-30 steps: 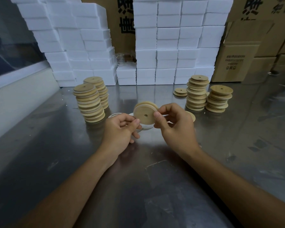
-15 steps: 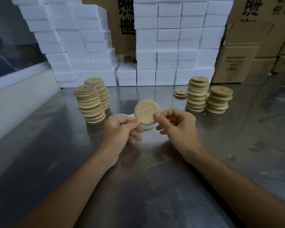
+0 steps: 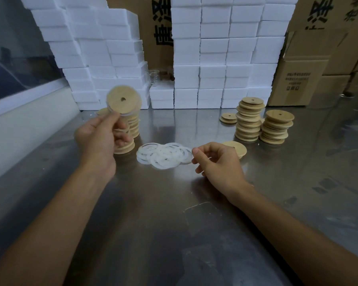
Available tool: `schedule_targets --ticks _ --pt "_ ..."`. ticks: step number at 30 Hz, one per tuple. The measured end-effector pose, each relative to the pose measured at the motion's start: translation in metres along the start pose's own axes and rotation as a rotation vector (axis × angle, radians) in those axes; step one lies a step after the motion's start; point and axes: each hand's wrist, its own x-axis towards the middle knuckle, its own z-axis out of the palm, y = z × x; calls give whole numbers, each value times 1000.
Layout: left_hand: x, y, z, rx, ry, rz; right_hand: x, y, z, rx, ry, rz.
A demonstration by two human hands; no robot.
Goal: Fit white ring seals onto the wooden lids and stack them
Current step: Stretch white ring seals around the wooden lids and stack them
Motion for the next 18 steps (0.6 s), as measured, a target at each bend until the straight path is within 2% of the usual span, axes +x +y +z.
schedule_targets --ticks 9,18 --pt "17 8 -14 9 117 -70 1 0 -1 65 -7 36" --pt "47 14 -15 19 39 -153 1 0 -1 65 -26 36"
